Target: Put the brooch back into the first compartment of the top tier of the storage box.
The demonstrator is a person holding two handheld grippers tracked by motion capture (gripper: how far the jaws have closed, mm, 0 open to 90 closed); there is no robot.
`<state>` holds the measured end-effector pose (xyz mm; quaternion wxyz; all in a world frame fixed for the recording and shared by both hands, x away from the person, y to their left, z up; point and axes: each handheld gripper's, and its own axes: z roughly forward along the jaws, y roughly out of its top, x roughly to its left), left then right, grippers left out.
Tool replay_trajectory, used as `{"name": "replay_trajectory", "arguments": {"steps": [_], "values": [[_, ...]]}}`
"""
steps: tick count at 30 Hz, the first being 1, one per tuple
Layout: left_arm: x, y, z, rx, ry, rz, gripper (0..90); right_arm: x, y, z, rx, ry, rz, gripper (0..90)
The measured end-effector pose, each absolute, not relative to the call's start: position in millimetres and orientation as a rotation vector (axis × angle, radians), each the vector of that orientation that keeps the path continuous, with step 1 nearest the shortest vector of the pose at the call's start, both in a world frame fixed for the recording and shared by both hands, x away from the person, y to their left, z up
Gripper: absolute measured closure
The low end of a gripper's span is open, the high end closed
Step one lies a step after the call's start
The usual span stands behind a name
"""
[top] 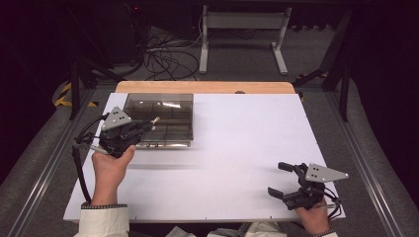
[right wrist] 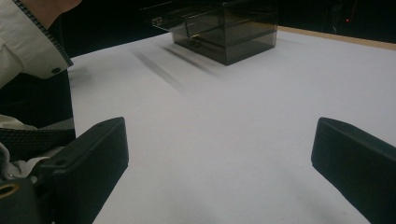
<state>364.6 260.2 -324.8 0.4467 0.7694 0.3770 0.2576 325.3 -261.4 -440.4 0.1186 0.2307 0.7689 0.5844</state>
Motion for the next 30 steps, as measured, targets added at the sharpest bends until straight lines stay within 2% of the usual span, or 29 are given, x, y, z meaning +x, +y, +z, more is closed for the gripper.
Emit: {"name": "replay_trajectory", "arguments": {"steps": [14,30], "values": [[373,277,-337,1.909,1.067,0.712,81.8,325,-261,-440,0.674,2.25,1.708,4.3],[386,295,-357,1.863,1.178,0.722,81.8,326,-260,-441,0.674,2.255,1.705,4.3]]}}
